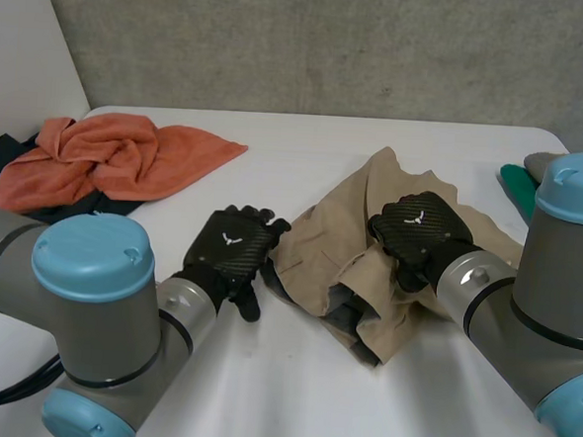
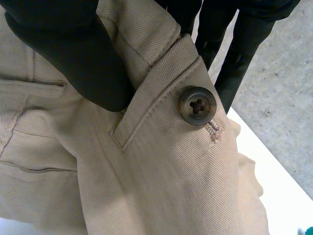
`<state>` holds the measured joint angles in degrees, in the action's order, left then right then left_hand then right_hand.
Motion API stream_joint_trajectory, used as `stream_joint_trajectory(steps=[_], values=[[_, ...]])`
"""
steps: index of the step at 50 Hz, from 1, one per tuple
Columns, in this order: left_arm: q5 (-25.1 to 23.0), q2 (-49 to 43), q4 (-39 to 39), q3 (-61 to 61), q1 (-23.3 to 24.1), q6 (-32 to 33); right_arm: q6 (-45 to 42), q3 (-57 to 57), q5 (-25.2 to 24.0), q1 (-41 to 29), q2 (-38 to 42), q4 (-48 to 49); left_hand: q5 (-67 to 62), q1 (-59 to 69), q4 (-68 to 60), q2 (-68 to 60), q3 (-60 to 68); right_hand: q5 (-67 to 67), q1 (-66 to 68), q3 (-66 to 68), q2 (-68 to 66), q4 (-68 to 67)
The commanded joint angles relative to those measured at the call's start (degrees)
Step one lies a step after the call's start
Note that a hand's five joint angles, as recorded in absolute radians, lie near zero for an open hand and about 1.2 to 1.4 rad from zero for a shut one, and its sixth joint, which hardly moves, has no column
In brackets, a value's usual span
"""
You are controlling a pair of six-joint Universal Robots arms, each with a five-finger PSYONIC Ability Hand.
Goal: Fold the laundry.
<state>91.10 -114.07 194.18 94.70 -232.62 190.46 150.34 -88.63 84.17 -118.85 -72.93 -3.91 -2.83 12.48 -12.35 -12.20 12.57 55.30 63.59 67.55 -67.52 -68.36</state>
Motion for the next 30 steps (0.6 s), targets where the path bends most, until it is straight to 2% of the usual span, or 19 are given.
stream_joint_trajectory(steps=[1,7,17,22,25,26,27,30], values=[[0.13,-2.2,1.02,-0.66,-1.51,1.4,0.92,1.0,-0.93,-1.38,-1.69,0.92,2.83,-2.48,2.35,2.2,-2.57,14.7,16.41,12.45,-12.48,-11.64],[0.22,-5.54,2.34,-4.08,-3.45,2.54,2.23,1.71,-4.01,-5.69,-5.72,0.05,2.83,-2.48,2.35,2.2,-2.57,14.7,16.41,12.45,-12.48,-11.64],[-0.22,-10.46,0.76,-9.18,-3.1,2.37,4.52,1.01,-4.54,-9.39,-9.69,-4.79,1.96,-1.61,1.47,1.33,-1.69,14.7,16.41,12.45,-12.48,-11.64],[-0.31,-14.42,-0.64,-11.03,-1.78,2.63,5.4,0.57,-4.54,-9.03,-11.18,-3.83,-15.51,15.86,-16.0,-16.14,15.78,14.7,16.41,12.45,-12.48,-11.64],[0.3,-16.18,-1.61,-12.43,-1.69,3.07,6.72,0.22,-4.54,-8.95,-11.97,-2.86,-44.73,45.08,-45.22,-45.36,45.0,12.68,14.39,10.43,-10.46,-9.61],[0.65,-16.36,-1.7,-12.78,-1.78,3.25,6.89,0.04,-4.54,-8.95,-12.24,-2.6,-55.47,55.82,-55.96,-56.1,55.74,6.83,8.54,4.59,-4.61,-3.77],[1.79,-16.36,-1.7,-13.57,-2.39,3.68,7.24,-0.31,-4.72,-8.95,-12.85,-2.16,-67.05,67.4,-67.54,-67.68,67.32,-9.38,-7.67,-11.63,11.6,12.45],[4.95,-15.04,-1.53,-14.54,-3.88,4.04,7.25,-1.01,-4.45,-8.86,-13.55,-2.07,-67.17,67.52,-67.65,-67.8,67.43,-50.12,-48.41,-52.37,52.35,53.19]])
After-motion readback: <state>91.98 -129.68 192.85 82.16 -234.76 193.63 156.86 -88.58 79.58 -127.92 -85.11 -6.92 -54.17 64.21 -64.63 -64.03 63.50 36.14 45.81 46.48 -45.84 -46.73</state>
